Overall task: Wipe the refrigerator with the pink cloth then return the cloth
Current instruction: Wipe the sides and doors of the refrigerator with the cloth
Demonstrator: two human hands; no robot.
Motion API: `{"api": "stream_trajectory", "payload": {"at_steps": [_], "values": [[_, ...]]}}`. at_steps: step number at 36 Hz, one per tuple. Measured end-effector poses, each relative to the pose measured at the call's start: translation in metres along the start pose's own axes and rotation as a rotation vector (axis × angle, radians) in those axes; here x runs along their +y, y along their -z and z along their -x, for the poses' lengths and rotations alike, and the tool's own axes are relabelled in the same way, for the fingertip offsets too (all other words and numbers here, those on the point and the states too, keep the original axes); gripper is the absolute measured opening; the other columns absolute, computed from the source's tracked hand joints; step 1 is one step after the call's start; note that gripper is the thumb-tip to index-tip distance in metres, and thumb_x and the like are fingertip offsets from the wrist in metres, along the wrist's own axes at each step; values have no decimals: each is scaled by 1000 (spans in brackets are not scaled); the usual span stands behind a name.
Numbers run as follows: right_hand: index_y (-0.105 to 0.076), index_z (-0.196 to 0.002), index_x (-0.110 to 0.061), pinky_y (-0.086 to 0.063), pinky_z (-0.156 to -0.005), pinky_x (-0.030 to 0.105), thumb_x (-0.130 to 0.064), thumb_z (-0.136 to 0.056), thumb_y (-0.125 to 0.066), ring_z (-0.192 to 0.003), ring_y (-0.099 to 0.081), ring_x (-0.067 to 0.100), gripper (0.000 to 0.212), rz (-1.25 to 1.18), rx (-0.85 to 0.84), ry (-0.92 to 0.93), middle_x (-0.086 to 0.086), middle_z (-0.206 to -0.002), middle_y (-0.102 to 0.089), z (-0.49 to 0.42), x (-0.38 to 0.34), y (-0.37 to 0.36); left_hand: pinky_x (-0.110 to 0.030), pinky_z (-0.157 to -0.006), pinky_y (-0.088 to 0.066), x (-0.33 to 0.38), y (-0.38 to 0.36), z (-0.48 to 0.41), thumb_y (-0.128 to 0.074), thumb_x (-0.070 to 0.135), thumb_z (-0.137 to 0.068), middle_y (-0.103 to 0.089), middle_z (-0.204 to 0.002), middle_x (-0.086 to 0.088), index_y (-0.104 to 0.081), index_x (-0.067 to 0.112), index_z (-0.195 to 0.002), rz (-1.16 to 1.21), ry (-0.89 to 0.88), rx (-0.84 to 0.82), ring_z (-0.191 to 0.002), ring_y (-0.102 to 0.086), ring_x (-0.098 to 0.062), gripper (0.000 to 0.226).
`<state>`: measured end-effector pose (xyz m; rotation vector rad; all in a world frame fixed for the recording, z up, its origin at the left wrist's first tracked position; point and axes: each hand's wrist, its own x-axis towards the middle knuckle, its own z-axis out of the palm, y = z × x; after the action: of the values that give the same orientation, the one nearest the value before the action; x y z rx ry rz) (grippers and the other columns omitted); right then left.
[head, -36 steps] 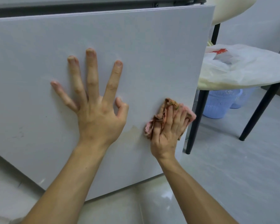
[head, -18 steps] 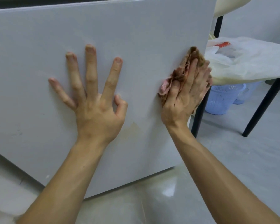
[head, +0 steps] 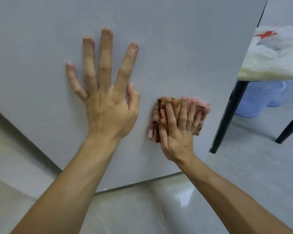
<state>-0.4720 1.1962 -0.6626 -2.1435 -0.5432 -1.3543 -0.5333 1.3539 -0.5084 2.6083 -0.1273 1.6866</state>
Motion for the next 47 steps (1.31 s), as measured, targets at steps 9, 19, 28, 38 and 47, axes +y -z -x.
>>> {"api": "stream_trajectory", "payload": {"at_steps": [9,19,28,38,47], "values": [[-42,-158,-14,-5,-129,59,-31,-104,-47,-153,-26,46,57,44,235,-57,28,-162,-38,-93,-58,11,-73,-122,-8,-33,-1,22,-54,20,-102,-24,-170,-26,-33,23,-164,-9,75,43,-157,-19,-48,66],[-21,-166,-36,1,-129,50,-41,-107,-43,-164,-3,23,63,156,-120,310,-3,-177,-3,59,2,-23,-67,-124,-2,-53,-1,44,-49,25,-105,-20,-172,-20,-26,24,-166,8,64,-8,-159,-11,-42,65],[-15,-167,-37,7,-128,50,-39,-111,-40,-164,2,21,62,127,-103,270,-5,-177,2,22,-24,-15,-69,-124,-6,-57,4,50,-53,23,-102,-16,-174,-17,-24,26,-167,-20,53,-44,-160,-9,-39,71],[-28,-164,-26,-4,-129,57,-34,-110,-41,-163,2,22,56,19,108,76,7,-170,-21,-58,-94,-19,-70,-124,-9,-84,10,55,-55,23,-101,-18,-173,-19,-24,28,-166,-40,52,-22,-159,-11,-39,72],[-26,-166,-35,3,-131,49,-39,-105,-51,-163,-9,22,66,176,-87,402,-3,-177,-9,42,-58,-46,-70,-124,-6,-103,15,66,-54,32,-102,-11,-173,-12,-21,30,-166,-56,50,-60,-160,-9,-36,72]]}}
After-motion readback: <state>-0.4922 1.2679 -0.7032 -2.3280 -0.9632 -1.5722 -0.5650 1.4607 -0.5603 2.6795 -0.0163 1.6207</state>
